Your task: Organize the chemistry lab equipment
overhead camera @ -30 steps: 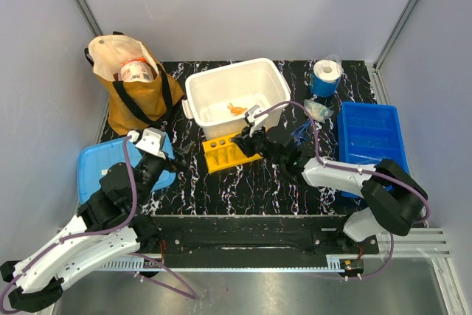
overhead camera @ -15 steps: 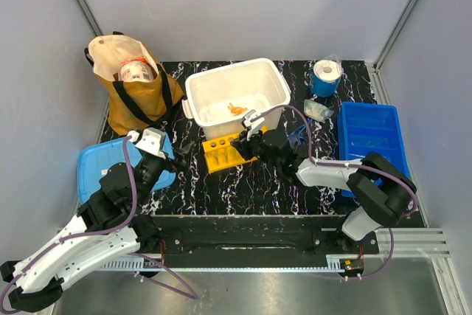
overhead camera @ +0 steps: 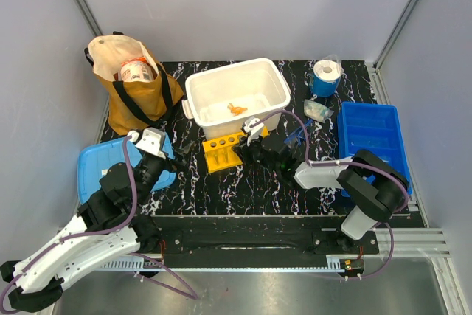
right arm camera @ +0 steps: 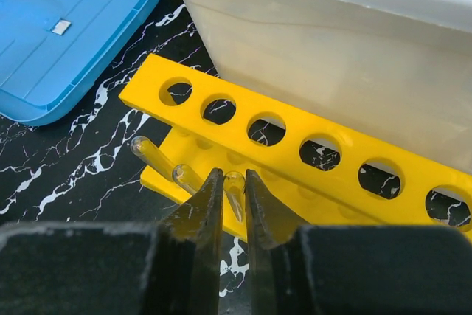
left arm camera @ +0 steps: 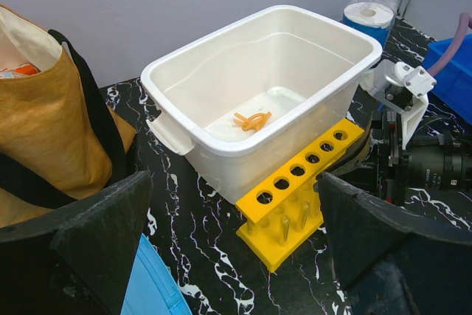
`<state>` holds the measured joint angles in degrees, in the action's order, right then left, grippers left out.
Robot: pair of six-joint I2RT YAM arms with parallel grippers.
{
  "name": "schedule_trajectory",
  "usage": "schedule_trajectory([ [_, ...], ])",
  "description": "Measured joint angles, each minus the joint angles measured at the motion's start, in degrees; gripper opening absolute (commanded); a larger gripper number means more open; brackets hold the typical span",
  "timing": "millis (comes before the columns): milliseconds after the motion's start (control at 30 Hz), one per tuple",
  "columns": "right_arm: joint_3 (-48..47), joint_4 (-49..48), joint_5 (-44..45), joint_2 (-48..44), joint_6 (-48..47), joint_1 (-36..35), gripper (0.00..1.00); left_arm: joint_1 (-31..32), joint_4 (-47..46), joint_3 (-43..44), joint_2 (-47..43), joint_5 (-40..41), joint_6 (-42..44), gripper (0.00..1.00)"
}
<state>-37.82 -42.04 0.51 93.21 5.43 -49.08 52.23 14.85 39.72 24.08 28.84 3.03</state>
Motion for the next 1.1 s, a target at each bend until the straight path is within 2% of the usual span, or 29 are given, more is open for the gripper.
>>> schedule_trajectory([
  [200, 0.0, 0.2, 0.0, 0.0, 0.5, -0.1, 0.32, 0.0, 0.0, 0.0, 0.0, 0.0, 0.0, 0.99],
  [400, -0.8, 7.4, 1.1, -4.5, 2.0, -0.2, 0.36, 0.0, 0.0, 0.0, 0.0, 0.0, 0.0, 0.99],
  [633, -9.1, 23.2, 6.8, -17.1, 7.8, -0.5, 0.38, 0.0, 0.0, 0.0, 0.0, 0.0, 0.0, 0.99],
  [733, -15.6, 32.7, 12.8, -21.1, 11.7, -0.5, 0.39, 0.0, 0.0, 0.0, 0.0, 0.0, 0.0, 0.99],
  [867, -23.7, 45.5, 22.6, -21.9, 17.7, -0.2, 0.42, 0.0, 0.0, 0.0, 0.0, 0.1, 0.0, 0.99],
  [967, -27.0, 55.7, 25.8, -21.6, 24.1, 3.6, 0.41, 0.0, 0.0, 0.0, 0.0, 0.2, 0.0, 0.99],
  [1100, -25.7, 64.2, 26.3, -20.9, 30.8, 15.1, 0.41, 0.0, 0.0, 0.0, 0.0, 0.4, 0.0, 0.99],
])
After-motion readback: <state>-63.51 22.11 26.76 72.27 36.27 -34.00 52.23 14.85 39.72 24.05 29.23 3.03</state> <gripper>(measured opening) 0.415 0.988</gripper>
